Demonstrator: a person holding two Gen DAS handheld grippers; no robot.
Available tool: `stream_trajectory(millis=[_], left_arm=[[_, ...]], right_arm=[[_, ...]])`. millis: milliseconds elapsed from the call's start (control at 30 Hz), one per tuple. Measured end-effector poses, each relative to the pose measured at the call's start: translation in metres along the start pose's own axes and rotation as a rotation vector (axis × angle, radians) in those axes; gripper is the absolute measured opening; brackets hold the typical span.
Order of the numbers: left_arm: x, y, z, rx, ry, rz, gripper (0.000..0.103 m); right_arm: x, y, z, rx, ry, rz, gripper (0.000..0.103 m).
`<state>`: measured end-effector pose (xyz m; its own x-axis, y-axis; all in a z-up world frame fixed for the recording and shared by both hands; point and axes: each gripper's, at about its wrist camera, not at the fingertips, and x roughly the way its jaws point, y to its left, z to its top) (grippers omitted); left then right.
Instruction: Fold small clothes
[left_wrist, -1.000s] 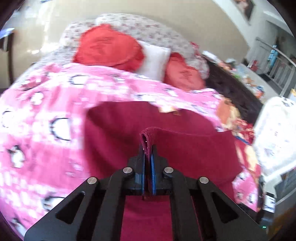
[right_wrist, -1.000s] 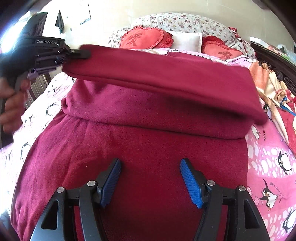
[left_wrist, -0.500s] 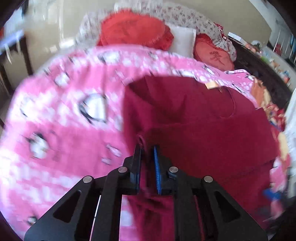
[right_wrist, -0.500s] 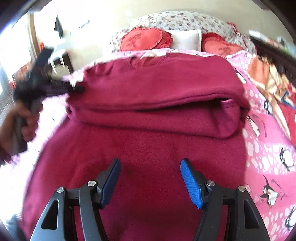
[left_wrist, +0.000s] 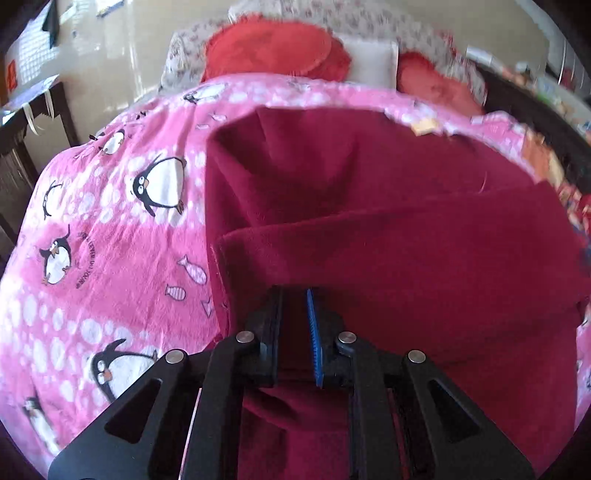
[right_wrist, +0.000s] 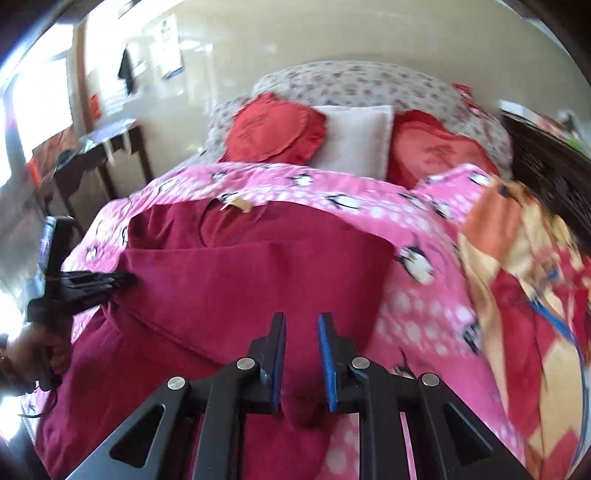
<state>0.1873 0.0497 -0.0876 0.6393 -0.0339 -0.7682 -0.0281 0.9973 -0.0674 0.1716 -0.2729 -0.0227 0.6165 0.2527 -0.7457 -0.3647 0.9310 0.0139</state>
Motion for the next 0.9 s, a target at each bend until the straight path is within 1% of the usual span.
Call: stream_trajectory(millis=[33, 67, 100, 133, 233, 267, 300, 367, 433, 500, 533, 567, 600, 633, 667, 700, 733, 800, 833, 867, 900], left_arm=[[0.000, 0.000, -0.001, 0.002, -0.005, -0.001, 0.012], [-0.001, -0.001, -0.001, 0.011, -0.012, 0.000, 0.012], [-0.002, 0.000, -0.003, 0.022, -0.025, -0.002, 0.013], [-0.002, 0.001, -0.005, 0.021, -0.035, -0.010, 0.013], [-0.007, 0.013, -0.013, -0.025, -0.059, -0.062, 0.012], [-0.008, 0.018, -0.014, -0.042, -0.064, -0.085, 0.012], [-0.009, 0.023, -0.014, -0.064, -0.065, -0.113, 0.012], [-0.010, 0.028, -0.016, -0.099, -0.063, -0.152, 0.012], [-0.011, 0.026, -0.018, -0.106, -0.061, -0.155, 0.012], [-0.013, 0.021, -0.019, -0.089, -0.060, -0.131, 0.012], [-0.012, 0.019, -0.018, -0.084, -0.059, -0.123, 0.012], [-0.011, 0.018, -0.019, -0.079, -0.059, -0.115, 0.012], [-0.011, 0.017, -0.019, -0.075, -0.057, -0.111, 0.012], [-0.010, 0.018, -0.018, -0.076, -0.055, -0.109, 0.012], [-0.010, 0.018, -0.018, -0.076, -0.055, -0.108, 0.012], [-0.008, 0.018, -0.017, -0.079, -0.053, -0.111, 0.012], [-0.006, 0.019, -0.014, -0.083, -0.052, -0.117, 0.012], [-0.006, 0.022, -0.014, -0.096, -0.051, -0.131, 0.012], [-0.005, 0.022, -0.014, -0.099, -0.051, -0.135, 0.012], [-0.005, 0.023, -0.014, -0.101, -0.051, -0.137, 0.012], [-0.005, 0.022, -0.014, -0.099, -0.051, -0.136, 0.012]], right_arm=[[0.023, -0.007, -0.008, 0.038, 0.095, -0.009, 0.017], [0.033, -0.013, -0.017, 0.063, 0.112, 0.002, 0.017], [0.031, -0.013, -0.022, 0.049, 0.068, 0.002, 0.017], [0.029, -0.012, -0.024, 0.034, 0.050, 0.003, 0.017], [0.019, -0.014, -0.016, 0.045, 0.054, 0.032, 0.017], [0.011, -0.015, -0.010, 0.054, 0.034, 0.048, 0.017], [0.002, -0.018, -0.002, 0.067, -0.006, 0.058, 0.017], [-0.014, -0.023, 0.020, 0.099, -0.102, 0.047, 0.017], [-0.011, -0.027, 0.042, 0.130, -0.127, 0.026, 0.017], [0.013, -0.031, 0.058, 0.146, -0.089, 0.016, 0.017], [0.034, -0.032, 0.061, 0.153, -0.048, 0.002, 0.017], [0.047, -0.033, 0.059, 0.158, -0.015, -0.005, 0.017], [0.069, -0.034, 0.053, 0.162, 0.056, -0.013, 0.017], [0.078, -0.035, 0.047, 0.173, 0.050, -0.027, 0.017], [0.081, -0.036, 0.044, 0.190, 0.026, -0.023, 0.017], [0.081, -0.038, 0.041, 0.213, 0.021, -0.015, 0.017], [0.082, -0.040, 0.040, 0.238, 0.029, -0.009, 0.019], [0.078, -0.040, 0.044, 0.245, 0.071, -0.018, 0.022], [0.068, -0.039, 0.047, 0.268, 0.086, -0.011, 0.022], [0.055, -0.036, 0.051, 0.271, 0.077, 0.006, 0.022], [0.037, -0.032, 0.052, 0.259, 0.047, 0.025, 0.022]])
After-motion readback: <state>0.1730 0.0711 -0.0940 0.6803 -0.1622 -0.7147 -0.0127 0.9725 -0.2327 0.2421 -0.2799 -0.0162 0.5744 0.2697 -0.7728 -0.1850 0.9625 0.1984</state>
